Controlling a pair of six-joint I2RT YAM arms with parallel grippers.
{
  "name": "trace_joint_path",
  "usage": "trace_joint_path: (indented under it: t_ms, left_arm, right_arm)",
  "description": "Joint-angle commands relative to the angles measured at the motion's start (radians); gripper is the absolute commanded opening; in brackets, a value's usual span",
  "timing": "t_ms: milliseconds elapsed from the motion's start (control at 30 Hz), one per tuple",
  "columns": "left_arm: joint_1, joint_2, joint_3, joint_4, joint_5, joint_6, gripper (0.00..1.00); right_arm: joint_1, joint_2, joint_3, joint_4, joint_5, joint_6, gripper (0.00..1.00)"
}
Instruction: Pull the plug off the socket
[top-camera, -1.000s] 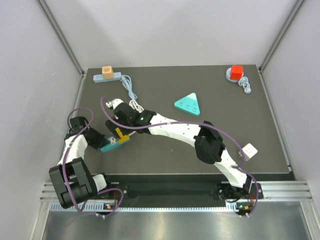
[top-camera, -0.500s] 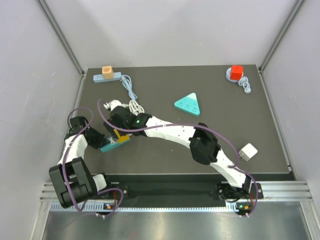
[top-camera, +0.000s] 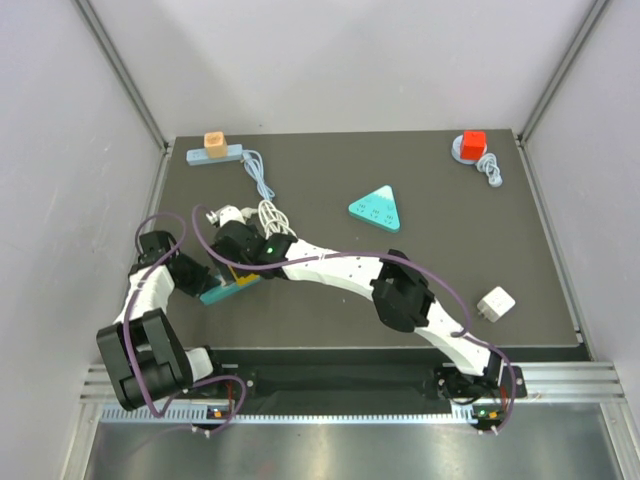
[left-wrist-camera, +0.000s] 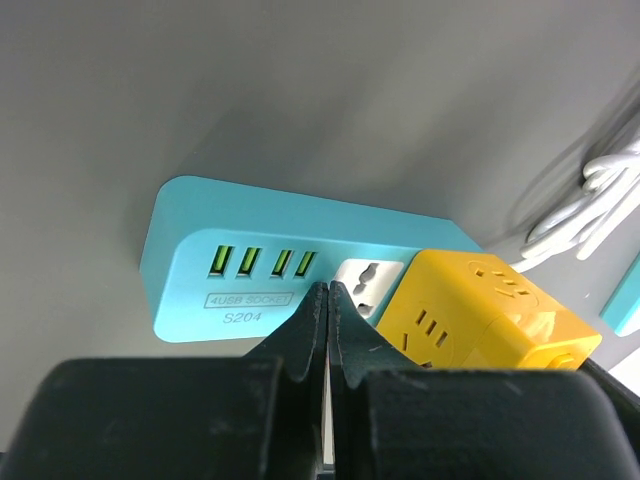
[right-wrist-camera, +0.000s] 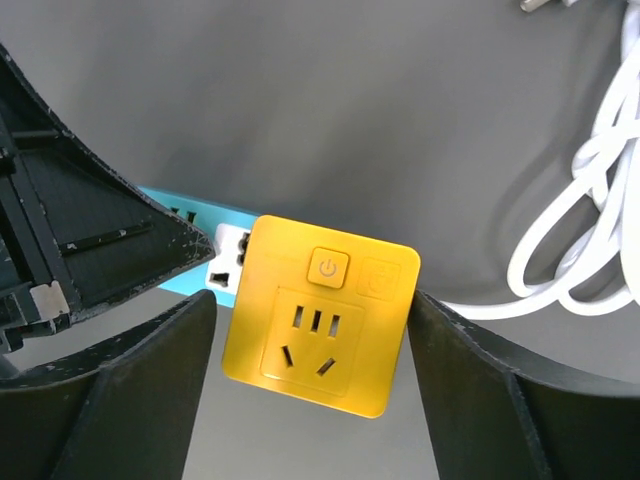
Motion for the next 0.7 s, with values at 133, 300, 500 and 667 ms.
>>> trace_joint_path:
  t_ms: [133, 300, 500, 667]
  left_arm:
    - [0.007, 0.05, -0.011, -0.032, -0.068, 0.029, 0.0]
    - [0.006, 0.046, -0.014, -0.03, -0.068, 0.028, 0.0]
    - [0.007, 0.041, -0.014, -0.03, -0.083, 0.023, 0.0]
    - [0.007, 0.041, -0.018, -0.039, -0.099, 0.014, 0.0]
  right_arm:
    - [0.023, 0.029, 0.077, 0.016, 0.062, 0.057, 0.74]
    - [0.025, 0.037, 0.081, 0.002, 0.078, 0.061, 0.76]
    - [0.028, 0.051, 0.098, -0.01, 0.101, 0.058, 0.75]
    - [0.029, 0.071, 0.135, -0.022, 0.116, 0.058, 0.58]
